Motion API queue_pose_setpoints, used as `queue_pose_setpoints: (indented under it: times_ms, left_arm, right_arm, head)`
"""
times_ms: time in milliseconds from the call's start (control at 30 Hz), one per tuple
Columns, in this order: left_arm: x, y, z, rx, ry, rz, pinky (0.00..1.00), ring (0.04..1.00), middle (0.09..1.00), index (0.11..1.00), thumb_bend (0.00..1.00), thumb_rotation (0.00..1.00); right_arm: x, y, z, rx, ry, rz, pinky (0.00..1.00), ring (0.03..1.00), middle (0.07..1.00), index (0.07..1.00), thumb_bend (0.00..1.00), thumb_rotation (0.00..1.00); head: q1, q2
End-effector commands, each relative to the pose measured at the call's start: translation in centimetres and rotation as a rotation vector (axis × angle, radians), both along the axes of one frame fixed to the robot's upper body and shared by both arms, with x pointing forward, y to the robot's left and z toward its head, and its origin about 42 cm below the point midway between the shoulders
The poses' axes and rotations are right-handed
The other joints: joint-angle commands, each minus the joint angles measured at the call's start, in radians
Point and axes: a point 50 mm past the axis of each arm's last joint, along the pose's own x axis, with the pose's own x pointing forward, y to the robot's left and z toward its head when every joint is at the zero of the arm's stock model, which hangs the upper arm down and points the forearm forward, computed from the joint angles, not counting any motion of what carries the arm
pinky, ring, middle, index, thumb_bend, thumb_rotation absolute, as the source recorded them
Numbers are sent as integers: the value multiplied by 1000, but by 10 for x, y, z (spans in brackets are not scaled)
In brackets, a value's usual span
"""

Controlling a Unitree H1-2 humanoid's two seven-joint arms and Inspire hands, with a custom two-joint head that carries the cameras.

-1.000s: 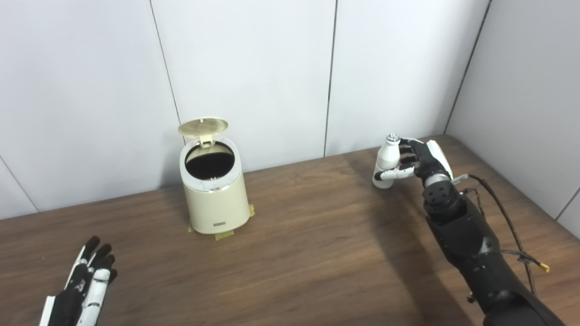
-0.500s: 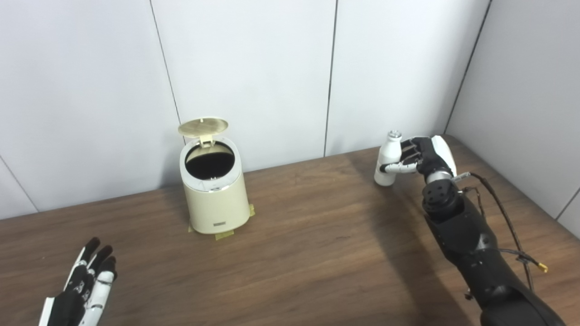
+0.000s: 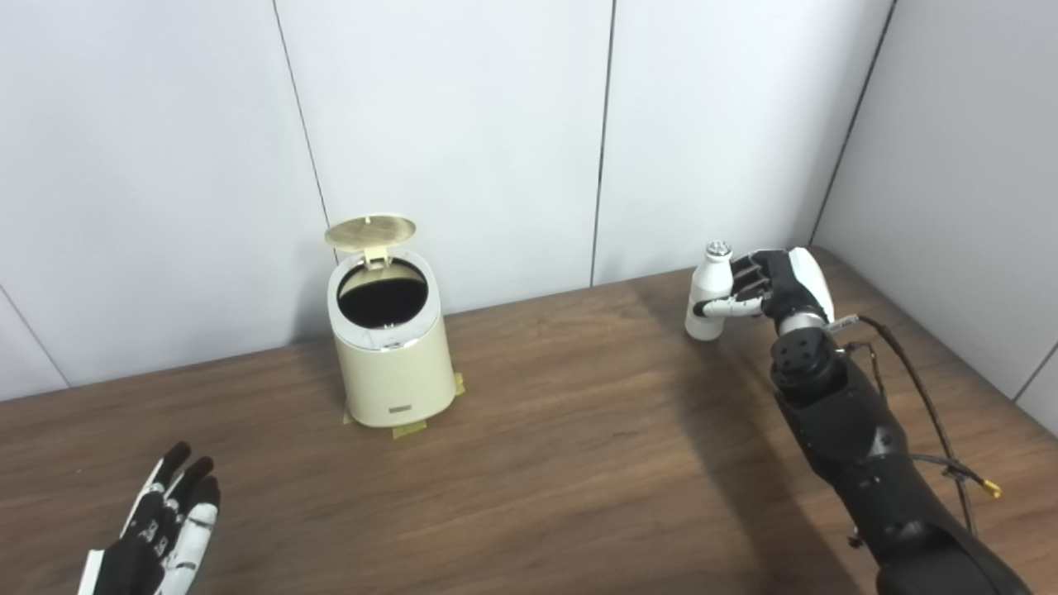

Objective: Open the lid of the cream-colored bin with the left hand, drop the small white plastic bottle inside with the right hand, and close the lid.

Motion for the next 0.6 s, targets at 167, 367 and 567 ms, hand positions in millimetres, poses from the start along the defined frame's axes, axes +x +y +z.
queue_pose_setpoints:
  times_ms: [167,367,567]
  left_arm:
    - [-1,-4,11,-24,-84,-3,910,904,904,971,420,449]
    - [1,-6,10,-24,-86,15,915,901,896,939,422,503]
    - [3,-3,6,-7,-95,18,876,876,882,901,469,533]
  right_arm:
    - [-1,8,45,-36,-183,60,364,426,441,505,530,0]
    - [-16,32,53,-27,-272,159,361,419,449,502,531,0]
    - [-32,73,70,-4,-347,276,401,442,489,478,532,0]
  head:
    - [35,8]
    - [105,12]
    - [166,12]
